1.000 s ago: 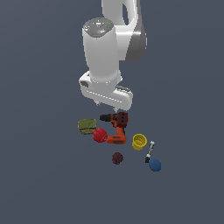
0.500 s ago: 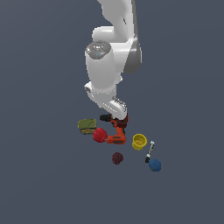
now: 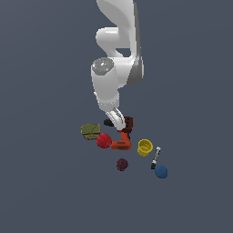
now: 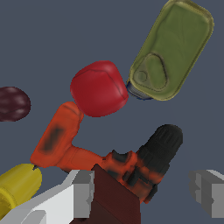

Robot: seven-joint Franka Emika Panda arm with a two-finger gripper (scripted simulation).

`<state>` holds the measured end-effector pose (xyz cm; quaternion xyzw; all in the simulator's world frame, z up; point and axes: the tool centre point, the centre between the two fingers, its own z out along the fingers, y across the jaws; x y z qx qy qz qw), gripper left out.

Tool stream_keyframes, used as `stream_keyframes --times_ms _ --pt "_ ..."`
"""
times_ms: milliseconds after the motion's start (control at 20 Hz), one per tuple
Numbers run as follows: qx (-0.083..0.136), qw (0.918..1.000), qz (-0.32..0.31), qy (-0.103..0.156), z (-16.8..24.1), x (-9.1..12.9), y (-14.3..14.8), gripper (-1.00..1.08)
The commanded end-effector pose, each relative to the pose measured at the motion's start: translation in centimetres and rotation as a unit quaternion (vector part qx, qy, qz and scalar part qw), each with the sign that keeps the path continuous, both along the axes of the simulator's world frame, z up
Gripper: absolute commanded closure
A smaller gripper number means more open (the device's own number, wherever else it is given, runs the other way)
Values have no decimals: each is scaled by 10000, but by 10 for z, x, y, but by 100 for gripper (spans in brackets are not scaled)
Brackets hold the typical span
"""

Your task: Pick up a designated object from a clutter of objects.

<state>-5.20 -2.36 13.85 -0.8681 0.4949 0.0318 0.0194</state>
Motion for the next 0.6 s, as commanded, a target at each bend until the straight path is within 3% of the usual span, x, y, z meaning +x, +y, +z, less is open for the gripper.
stream_keyframes --times_ms 0,250,550 --pt "-9 9992 -386 34 -12 -6 -1 -60" --pt "-40 9934 -1140 106 -34 -20 -3 -60" --pt "-93 9804 -1960 182 -57 -37 -7 -60"
